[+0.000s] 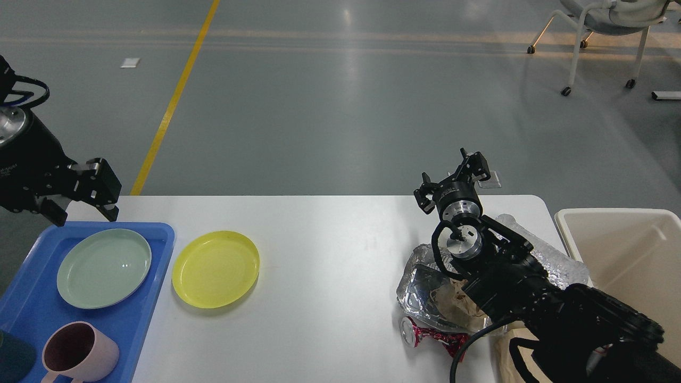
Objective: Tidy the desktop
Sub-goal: 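Raise the left gripper and move it over the yellow plate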
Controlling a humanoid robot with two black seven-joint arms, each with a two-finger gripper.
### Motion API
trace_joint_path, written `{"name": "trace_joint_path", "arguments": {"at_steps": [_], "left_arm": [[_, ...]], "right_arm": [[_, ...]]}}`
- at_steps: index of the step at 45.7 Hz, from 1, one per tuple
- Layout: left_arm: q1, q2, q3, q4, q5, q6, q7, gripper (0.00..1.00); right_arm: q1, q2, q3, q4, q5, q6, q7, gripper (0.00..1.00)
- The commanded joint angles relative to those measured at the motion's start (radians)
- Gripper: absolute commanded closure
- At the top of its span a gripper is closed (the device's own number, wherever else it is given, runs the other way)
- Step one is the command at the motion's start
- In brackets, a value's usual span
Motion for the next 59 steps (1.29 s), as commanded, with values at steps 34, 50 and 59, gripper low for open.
{"name": "trace_joint_path", "arguments": {"at_steps": [34, 50, 59], "left_arm": [[-0.17, 0.004, -0.014, 0.005, -0.005, 0.0, 0.002, 0.24], [0.255, -0.101, -0.048, 0.016, -0.003, 0.223, 0.018, 0.24], [0.472, -0.189, -0.038, 0.019, -0.008, 0.461, 0.015, 0.24]], "right_arm": [[0.0, 0.0, 0.0, 0.0, 0.0, 0.0, -0.001, 0.0], [0.0, 0.0, 0.0, 0.0, 0.0, 0.0, -0.001, 0.0], [0.0, 0.0, 0.0, 0.0, 0.0, 0.0, -0.001, 0.0]]}}
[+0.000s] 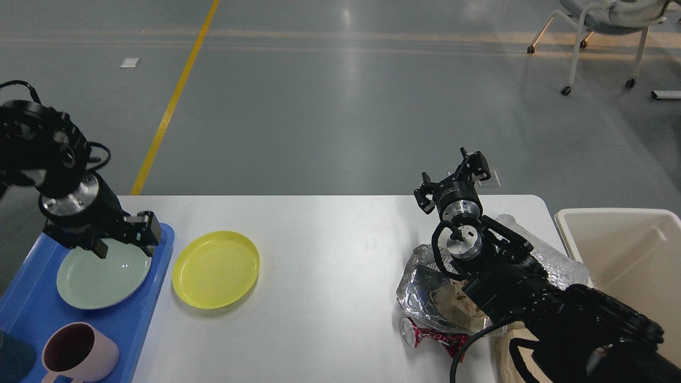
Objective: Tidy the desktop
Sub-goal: 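Raise the left gripper and move it over the yellow plate, then grasp the yellow plate edge with the left gripper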
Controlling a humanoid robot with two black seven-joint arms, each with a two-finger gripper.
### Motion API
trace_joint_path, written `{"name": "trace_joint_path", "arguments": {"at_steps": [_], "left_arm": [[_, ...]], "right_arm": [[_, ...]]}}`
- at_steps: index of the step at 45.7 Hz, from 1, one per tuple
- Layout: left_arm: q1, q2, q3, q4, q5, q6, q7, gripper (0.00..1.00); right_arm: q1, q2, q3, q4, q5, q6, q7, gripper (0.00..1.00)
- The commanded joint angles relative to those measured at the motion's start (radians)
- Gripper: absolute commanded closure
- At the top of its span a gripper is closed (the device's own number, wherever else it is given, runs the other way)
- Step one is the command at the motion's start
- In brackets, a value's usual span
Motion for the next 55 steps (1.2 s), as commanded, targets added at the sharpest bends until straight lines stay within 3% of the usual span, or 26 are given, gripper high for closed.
{"name": "trace_joint_path", "arguments": {"at_steps": [1, 16, 27, 39, 47, 55], "left_arm": [[0.136, -0.058, 0.01, 0.003, -0.005, 0.152, -0.003, 0.24], [0.36, -0.151, 0.004, 0.098, -0.196, 0.334, -0.003, 0.24], [0.533, -0.237, -0.006, 0.25, -0.42, 0.472, -0.003, 0.24], [0.619, -0.25, -0.125, 0.279, -0.47, 0.59, -0.003, 0.24], [0.648, -0.259, -0.147, 0.279, -0.47, 0.624, -0.003, 0.27], [0.662, -0.268, -0.147, 0.281, -0.47, 0.627, -0.003, 0.39]], "right_arm": [[0.0, 0.0, 0.0, 0.0, 0.0, 0.0, -0.001, 0.0], [0.0, 0.0, 0.0, 0.0, 0.0, 0.0, -0.001, 0.0], [0.0, 0.0, 0.0, 0.0, 0.0, 0.0, -0.001, 0.0], [0.0, 0.0, 0.0, 0.0, 0.0, 0.0, 0.001, 0.0], [0.0, 0.0, 0.0, 0.0, 0.0, 0.0, -0.001, 0.0], [0.0, 0.0, 0.0, 0.0, 0.0, 0.0, -0.001, 0.0]]}}
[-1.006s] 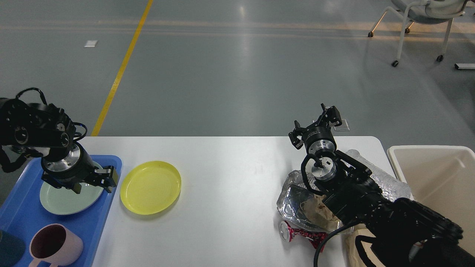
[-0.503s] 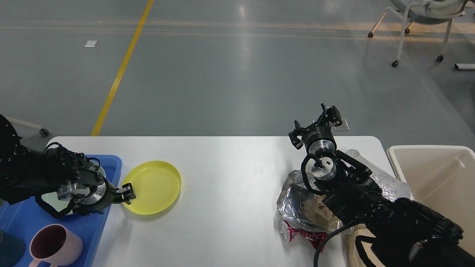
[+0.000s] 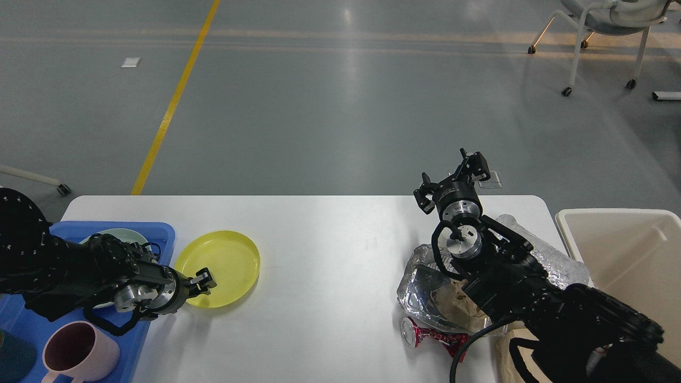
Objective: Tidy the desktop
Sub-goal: 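Grasp the yellow plate edge with the left gripper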
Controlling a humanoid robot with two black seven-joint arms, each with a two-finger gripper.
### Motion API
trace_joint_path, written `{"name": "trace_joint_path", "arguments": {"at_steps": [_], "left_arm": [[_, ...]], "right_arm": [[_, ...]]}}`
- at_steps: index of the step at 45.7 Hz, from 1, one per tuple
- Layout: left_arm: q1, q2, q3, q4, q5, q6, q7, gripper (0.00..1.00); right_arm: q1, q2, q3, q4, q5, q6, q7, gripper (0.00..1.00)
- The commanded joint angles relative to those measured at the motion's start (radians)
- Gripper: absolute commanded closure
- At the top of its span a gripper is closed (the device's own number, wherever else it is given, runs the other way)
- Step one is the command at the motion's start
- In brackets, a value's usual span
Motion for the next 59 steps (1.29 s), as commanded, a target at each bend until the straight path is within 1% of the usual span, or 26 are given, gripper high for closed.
{"name": "trace_joint_path", "arguments": {"at_steps": [1, 8, 15, 21, 36, 41, 49, 59], "left_arm": [[0.011, -0.004, 0.0, 0.001, 0.0, 0.005, 0.0, 0.39], [0.013, -0.004, 0.0, 0.006, 0.0, 0.026, -0.003, 0.43], [0.013, -0.004, 0.0, 0.012, 0.001, 0.048, -0.003, 0.55], [0.014, -0.004, 0.0, 0.012, 0.001, 0.049, -0.002, 0.6], [0.028, -0.005, 0.006, 0.011, 0.001, 0.046, 0.0, 0.61], [0.033, -0.005, 0.008, 0.011, 0.001, 0.046, 0.0, 0.62], [0.04, -0.004, 0.008, 0.009, 0.001, 0.043, 0.0, 0.76], [0.04, -0.002, 0.008, 0.0, 0.003, 0.042, 0.002, 1.0]], "right_arm": [[0.0, 0.0, 0.0, 0.0, 0.0, 0.0, 0.001, 0.0], [0.0, 0.001, 0.0, 0.0, 0.0, 0.0, 0.0, 0.0], [0.0, 0.0, 0.0, 0.0, 0.0, 0.0, 0.0, 0.0], [0.0, 0.0, 0.0, 0.0, 0.0, 0.0, 0.001, 0.0], [0.0, 0.001, 0.0, 0.0, 0.0, 0.0, 0.0, 0.0], [0.0, 0.0, 0.0, 0.0, 0.0, 0.0, 0.0, 0.0], [0.0, 0.001, 0.0, 0.0, 0.0, 0.0, 0.0, 0.0], [0.0, 0.0, 0.0, 0.0, 0.0, 0.0, 0.0, 0.0]]}}
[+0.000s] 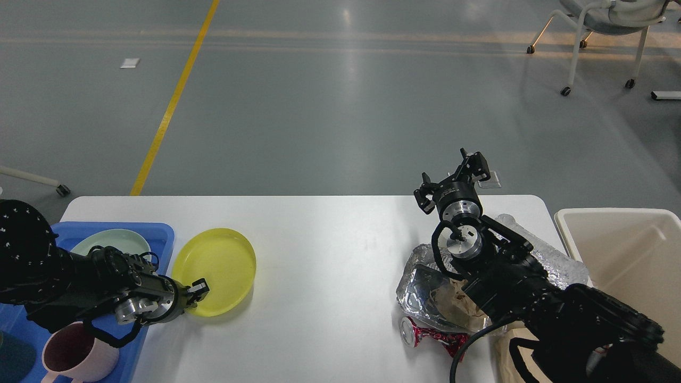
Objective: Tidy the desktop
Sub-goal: 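Grasp the yellow plate edge with the left gripper, then lift the yellow plate up with the left gripper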
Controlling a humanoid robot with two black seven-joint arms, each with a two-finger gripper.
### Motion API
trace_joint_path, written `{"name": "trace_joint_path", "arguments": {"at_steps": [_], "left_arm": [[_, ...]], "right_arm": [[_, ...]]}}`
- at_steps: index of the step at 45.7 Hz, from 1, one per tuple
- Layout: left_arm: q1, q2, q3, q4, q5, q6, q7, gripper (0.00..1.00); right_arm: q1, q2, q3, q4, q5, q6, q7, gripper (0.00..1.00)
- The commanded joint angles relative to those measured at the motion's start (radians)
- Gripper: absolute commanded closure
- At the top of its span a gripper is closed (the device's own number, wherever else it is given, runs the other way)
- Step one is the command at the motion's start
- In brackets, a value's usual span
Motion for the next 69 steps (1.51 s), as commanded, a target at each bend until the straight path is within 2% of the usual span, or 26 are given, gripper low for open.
{"name": "trace_joint_path", "arguments": {"at_steps": [1, 17, 26, 31, 34, 46, 59, 69], "left_arm": [[0.001, 0.001, -0.001, -0.006, 0.001, -0.001, 0.001, 1.0], [-0.022, 0.015, -0.008, -0.046, -0.001, -0.001, 0.001, 1.0], [-0.13, 0.09, -0.011, -0.176, 0.004, -0.035, 0.001, 1.0], [-0.212, 0.142, 0.0, -0.236, 0.013, -0.136, 0.007, 1.0], [-0.274, 0.165, 0.023, -0.248, 0.021, -0.242, 0.015, 1.0], [-0.522, 0.225, 0.095, -0.25, 0.1, -0.625, 0.099, 1.0], [-0.814, 0.335, 0.095, -0.25, 0.326, -0.992, 0.111, 1.0], [-1.035, 0.401, 0.095, -0.25, 0.461, -0.999, 0.111, 1.0]], "right_arm": [[0.0, 0.0, 0.0, 0.0, 0.0, 0.0, 0.0, 0.0], [0.0, 0.0, 0.0, 0.0, 0.0, 0.0, 0.0, 0.0], [0.0, 0.0, 0.0, 0.0, 0.0, 0.0, 0.0, 0.0], [0.0, 0.0, 0.0, 0.0, 0.0, 0.0, 0.001, 0.0], [0.0, 0.0, 0.0, 0.0, 0.0, 0.0, 0.0, 0.0], [0.0, 0.0, 0.0, 0.0, 0.0, 0.0, 0.001, 0.0], [0.0, 0.001, 0.0, 0.0, 0.0, 0.0, 0.0, 0.0], [0.0, 0.0, -0.002, 0.0, 0.0, 0.0, 0.0, 0.0]]}}
